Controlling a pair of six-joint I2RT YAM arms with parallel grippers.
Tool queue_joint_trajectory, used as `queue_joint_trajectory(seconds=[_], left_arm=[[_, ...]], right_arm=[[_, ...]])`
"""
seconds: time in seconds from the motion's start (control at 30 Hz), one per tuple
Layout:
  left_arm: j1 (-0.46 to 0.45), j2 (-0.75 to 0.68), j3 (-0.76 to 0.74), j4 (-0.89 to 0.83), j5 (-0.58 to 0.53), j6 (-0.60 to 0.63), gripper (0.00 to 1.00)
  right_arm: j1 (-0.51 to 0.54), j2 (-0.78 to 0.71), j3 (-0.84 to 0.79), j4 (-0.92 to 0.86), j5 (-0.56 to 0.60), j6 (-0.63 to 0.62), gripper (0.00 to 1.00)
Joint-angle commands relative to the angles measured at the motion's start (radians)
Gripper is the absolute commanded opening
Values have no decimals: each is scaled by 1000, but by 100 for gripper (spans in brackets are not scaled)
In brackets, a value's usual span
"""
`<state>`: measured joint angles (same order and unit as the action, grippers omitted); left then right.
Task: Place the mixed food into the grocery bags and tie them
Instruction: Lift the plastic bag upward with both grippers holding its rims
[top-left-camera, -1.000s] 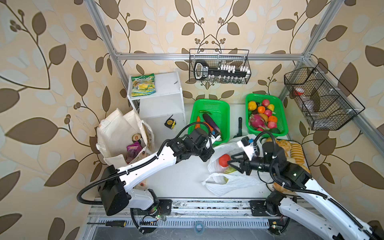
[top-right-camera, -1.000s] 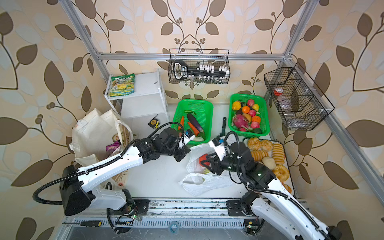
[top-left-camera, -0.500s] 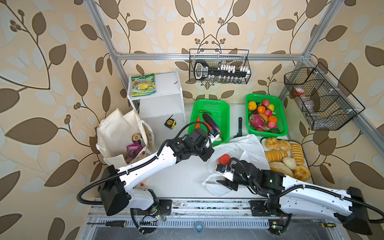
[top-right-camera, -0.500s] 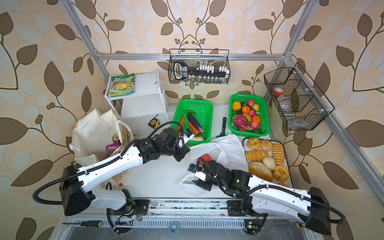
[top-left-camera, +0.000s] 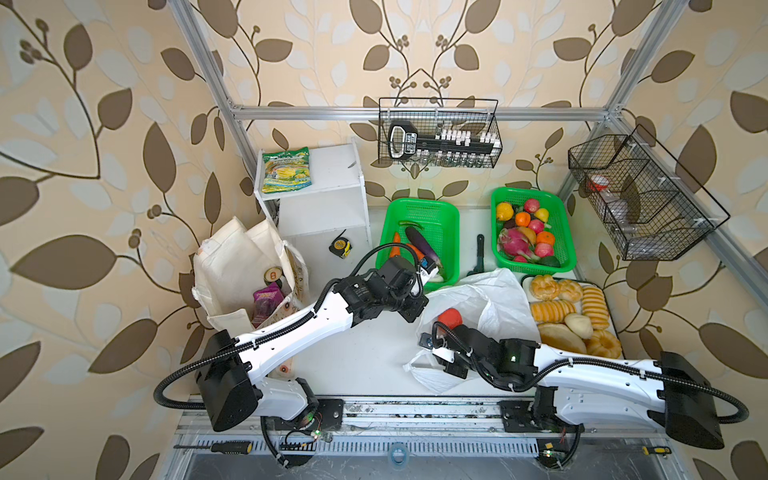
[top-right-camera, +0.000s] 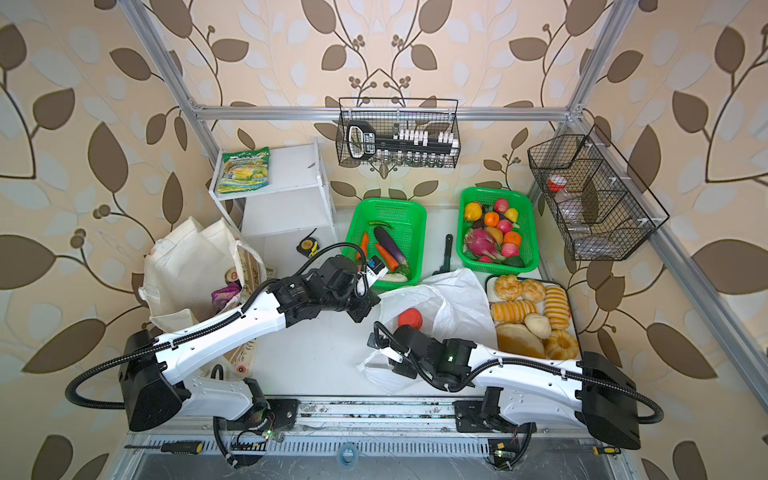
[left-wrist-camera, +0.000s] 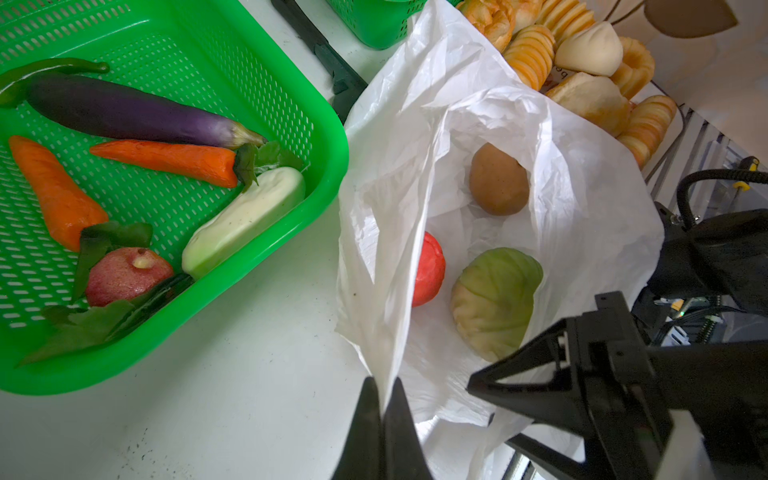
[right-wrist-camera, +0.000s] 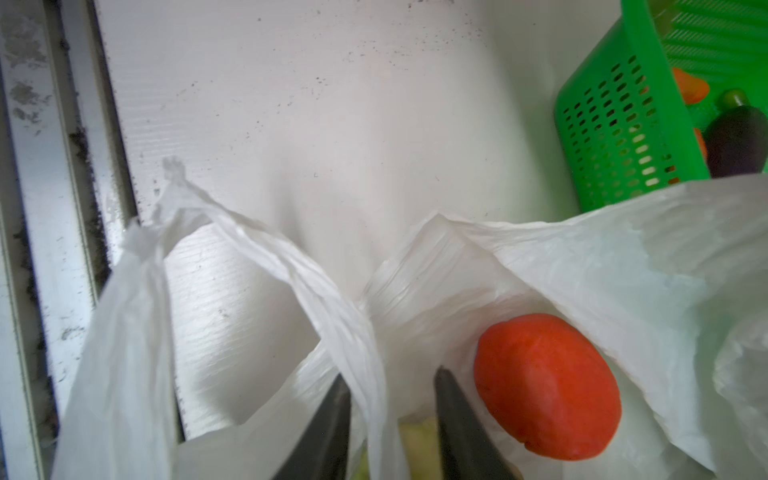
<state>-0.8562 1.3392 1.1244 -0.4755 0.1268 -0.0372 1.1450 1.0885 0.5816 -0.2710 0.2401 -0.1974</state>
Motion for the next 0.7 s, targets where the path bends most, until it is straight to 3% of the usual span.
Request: queue_joint_trajectory(seconds=[0.0, 0.03, 0.2, 0.37, 0.47, 0.67], left_arm=[[5, -37, 18, 17, -22, -31, 0], [6, -45, 23, 11, -30, -36, 0], [5, -131, 82, -66, -133, -81, 0], [5, -302, 115, -81, -240, -124, 0], [5, -410, 112, -65, -305, -142, 0], [5, -505, 176, -152, -370, -187, 0]], right_arm=[[19, -79, -19, 106, 37, -14, 5], [22, -111, -26, 123, 29, -13, 0], [30, -328, -29, 174, -68, -6, 0], [27, -564, -21, 300, -38, 45, 0], [-4, -633, 30, 320, 6, 125, 0], [-135, -653, 135, 317, -46, 261, 0]])
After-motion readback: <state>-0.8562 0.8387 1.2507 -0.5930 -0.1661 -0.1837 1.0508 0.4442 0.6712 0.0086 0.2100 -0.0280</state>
